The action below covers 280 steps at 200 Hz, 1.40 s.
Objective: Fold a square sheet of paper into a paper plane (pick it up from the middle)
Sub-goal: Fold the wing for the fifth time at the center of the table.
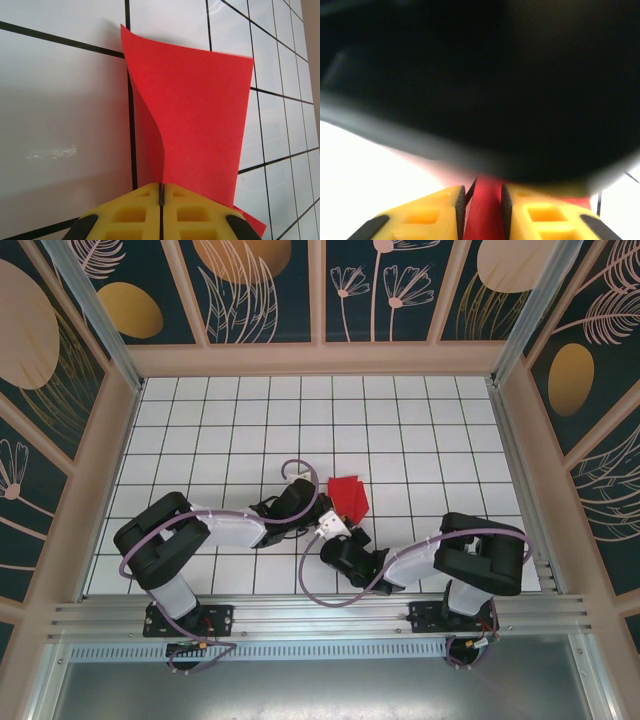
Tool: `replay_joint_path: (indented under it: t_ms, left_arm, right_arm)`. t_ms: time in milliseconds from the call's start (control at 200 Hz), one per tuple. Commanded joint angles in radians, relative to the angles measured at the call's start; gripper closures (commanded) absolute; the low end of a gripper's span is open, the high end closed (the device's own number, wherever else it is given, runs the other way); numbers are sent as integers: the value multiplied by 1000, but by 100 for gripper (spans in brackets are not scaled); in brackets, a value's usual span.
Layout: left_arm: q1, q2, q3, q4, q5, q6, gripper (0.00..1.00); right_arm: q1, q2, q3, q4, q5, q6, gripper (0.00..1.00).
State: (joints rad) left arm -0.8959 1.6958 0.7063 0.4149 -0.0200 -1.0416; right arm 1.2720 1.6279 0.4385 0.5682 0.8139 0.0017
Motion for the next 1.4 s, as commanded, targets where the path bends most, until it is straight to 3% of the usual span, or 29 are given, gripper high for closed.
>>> replay_joint_path:
  t_ms: [0, 85, 220, 465, 736, 936, 1201, 1261, 1396]
  left_arm:
    - [-6, 5, 27, 13, 17, 1, 86]
    - [-5, 0, 31, 1, 13, 6, 81]
    - [-3, -33, 41, -33, -11, 12, 54]
    - [32, -122, 33, -45, -9, 19, 40]
    - [53, -136, 35, -19, 45, 52, 38]
    - [53, -81, 40, 30, 108, 59, 38]
    - [82, -15, 64, 7, 142, 26, 34]
    - [95, -7, 60, 16, 159, 12, 35]
    - [102, -36, 44, 15, 133, 26, 33]
  right_arm:
    - [9, 27, 17, 23, 39, 21, 78]
    - [9, 31, 13, 29, 36, 53, 84]
    - [8, 24, -12, 64, 20, 101, 90]
    - [-49, -60, -122, 184, -135, 240, 91]
    - [-184, -193, -245, 283, -406, 412, 91]
    - [-240, -272, -324, 345, -469, 475, 90]
    - [-266, -311, -321, 311, -536, 385, 90]
    - [-265, -304, -298, 272, -539, 351, 85]
    - [-265, -324, -235, 125, -538, 308, 64]
